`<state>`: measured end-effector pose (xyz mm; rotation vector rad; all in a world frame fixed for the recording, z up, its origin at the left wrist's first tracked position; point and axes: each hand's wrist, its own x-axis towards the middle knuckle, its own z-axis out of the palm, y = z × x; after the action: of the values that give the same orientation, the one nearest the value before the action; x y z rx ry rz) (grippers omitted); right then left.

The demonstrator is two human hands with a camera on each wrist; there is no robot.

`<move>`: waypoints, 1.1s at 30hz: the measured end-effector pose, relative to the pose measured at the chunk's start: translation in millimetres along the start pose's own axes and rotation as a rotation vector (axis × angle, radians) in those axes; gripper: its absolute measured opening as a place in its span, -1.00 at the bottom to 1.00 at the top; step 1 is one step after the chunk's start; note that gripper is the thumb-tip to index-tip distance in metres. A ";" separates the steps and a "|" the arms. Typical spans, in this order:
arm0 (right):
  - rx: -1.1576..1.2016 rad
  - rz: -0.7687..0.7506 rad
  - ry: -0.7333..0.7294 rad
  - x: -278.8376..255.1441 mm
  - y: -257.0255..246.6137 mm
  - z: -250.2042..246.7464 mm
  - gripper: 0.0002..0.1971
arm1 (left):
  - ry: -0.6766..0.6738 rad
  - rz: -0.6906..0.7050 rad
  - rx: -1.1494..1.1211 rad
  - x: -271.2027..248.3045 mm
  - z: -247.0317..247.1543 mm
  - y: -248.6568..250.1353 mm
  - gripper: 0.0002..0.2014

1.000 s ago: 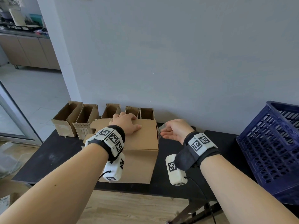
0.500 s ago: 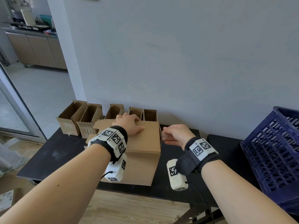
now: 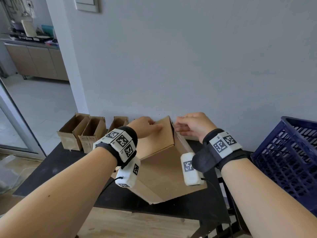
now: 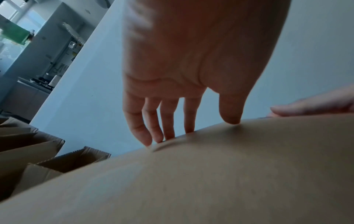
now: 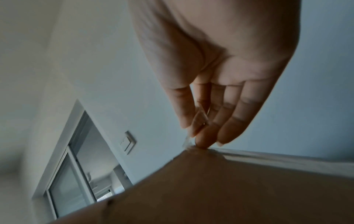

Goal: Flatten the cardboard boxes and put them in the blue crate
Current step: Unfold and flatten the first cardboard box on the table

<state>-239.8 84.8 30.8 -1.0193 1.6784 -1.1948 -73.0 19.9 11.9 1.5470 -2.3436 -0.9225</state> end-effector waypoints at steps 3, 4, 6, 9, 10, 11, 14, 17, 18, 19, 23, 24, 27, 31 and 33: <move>-0.095 -0.044 -0.007 -1.5 -11.1 1.2 -0.89 | -0.012 0.019 -0.064 0.0 2.4 5.9 -0.37; -0.122 -0.044 0.001 -0.8 -11.4 3.2 -0.90 | -0.021 0.019 -0.114 -0.1 3.5 7.1 -0.30; -0.160 -0.040 0.033 0.9 -5.9 7.2 -0.90 | -0.058 0.041 -0.245 -1.3 5.8 7.7 -0.23; -0.070 -0.006 0.042 1.3 4.4 10.3 -0.85 | -0.107 0.147 -0.284 -4.2 9.1 6.3 -0.17; -0.010 0.007 0.026 0.8 5.9 10.9 -0.86 | -0.102 0.181 -0.267 -5.4 10.6 5.4 -0.15; 0.039 0.017 0.009 0.6 6.6 11.1 -0.87 | -0.091 0.204 -0.254 -5.8 12.2 4.4 -0.14; 0.068 0.025 0.005 2.7 8.1 12.5 -0.90 | -0.066 0.220 -0.266 -1.5 15.7 1.3 -0.15; 0.038 0.035 0.029 8.3 12.1 16.4 -0.80 | -0.078 0.231 -0.306 4.4 17.1 0.6 -0.29; 0.032 0.041 0.032 9.5 13.7 18.4 -0.78 | -0.080 0.240 -0.315 5.6 16.6 0.6 -0.38; 0.024 0.046 0.033 10.3 14.8 20.5 -0.77 | -0.081 0.245 -0.320 6.2 15.7 0.3 -0.45; -0.070 0.039 0.051 12.8 19.4 29.4 -0.76 | -0.095 0.204 -0.344 9.7 11.4 -11.2 -0.49; -0.089 0.039 0.052 13.7 20.2 31.5 -0.76 | -0.103 0.191 -0.347 10.3 10.6 -14.9 -0.47; -0.097 0.060 0.032 17.0 22.3 36.9 -0.77 | -0.125 0.160 -0.383 8.6 8.4 -23.9 -0.43; -0.088 0.103 0.004 20.2 25.6 39.4 -0.78 | -0.145 0.115 -0.432 4.2 2.8 -34.7 -0.42; -0.089 0.110 -0.011 21.6 27.4 40.8 -0.77 | -0.163 0.092 -0.443 3.4 0.5 -38.8 -0.44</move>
<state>-213.4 58.7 -7.9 -0.9730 1.7688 -1.0494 -45.0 6.8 -11.9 1.2167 -2.0913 -1.4685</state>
